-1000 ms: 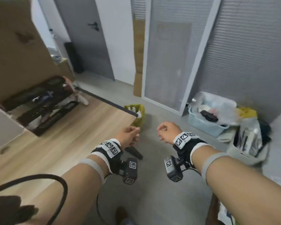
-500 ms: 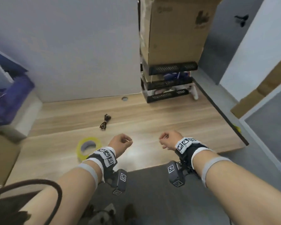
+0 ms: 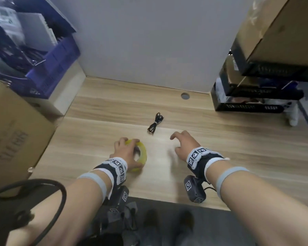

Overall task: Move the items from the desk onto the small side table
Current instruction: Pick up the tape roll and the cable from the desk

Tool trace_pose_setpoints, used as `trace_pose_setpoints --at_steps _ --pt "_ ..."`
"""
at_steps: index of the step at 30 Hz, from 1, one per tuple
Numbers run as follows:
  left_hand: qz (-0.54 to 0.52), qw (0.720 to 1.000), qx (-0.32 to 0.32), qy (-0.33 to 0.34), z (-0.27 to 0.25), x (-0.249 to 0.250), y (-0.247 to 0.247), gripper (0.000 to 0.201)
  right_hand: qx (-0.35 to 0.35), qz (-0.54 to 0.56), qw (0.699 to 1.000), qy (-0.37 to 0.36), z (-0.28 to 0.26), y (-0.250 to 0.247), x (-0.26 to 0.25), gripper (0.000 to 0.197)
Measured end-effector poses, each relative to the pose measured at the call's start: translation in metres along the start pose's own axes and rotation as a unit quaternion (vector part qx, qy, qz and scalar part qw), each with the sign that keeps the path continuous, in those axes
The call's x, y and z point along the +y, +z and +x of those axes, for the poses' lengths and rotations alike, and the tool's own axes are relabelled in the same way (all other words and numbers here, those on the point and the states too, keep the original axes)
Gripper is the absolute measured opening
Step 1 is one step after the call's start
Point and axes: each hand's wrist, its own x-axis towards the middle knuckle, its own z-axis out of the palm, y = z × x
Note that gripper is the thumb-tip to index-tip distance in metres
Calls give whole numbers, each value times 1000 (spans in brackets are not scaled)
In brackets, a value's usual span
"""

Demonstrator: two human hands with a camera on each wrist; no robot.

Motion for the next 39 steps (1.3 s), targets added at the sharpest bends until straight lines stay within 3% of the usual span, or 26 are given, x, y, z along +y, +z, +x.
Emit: trace_pose_setpoints --at_steps 7,11,14,18,20,23,25,29,34,39 --pt "-11 1000 -3 3 26 -3 -1 101 -26 -158 981 -113 88 -7 -39 77" --pt "-45 998 32 -34 40 4 -1 104 -92 -245 951 -166 137 -1 -51 72" --pt "-52 997 38 -38 49 11 -3 105 -83 -300 934 -175 148 7 -47 60" --pt "-34 999 6 -39 59 20 -9 109 -28 -365 914 -177 140 6 -27 61" --pt "-19 999 -4 -42 62 27 -12 107 -31 -346 925 -157 136 1 -12 59" --pt "-3 999 -13 -31 66 39 -18 103 -49 -239 965 -97 126 -14 13 40" --pt "2 1000 -29 7 69 55 -20 103 -29 -144 988 -52 112 -29 34 28" --pt "13 992 -58 114 75 109 -13 101 53 -48 997 35 64 -57 78 19" --pt "62 954 -105 273 57 211 17 103 150 39 972 178 -42 -78 147 21" --pt "112 896 -134 409 -7 317 65 101 248 119 905 325 -181 -67 212 28"
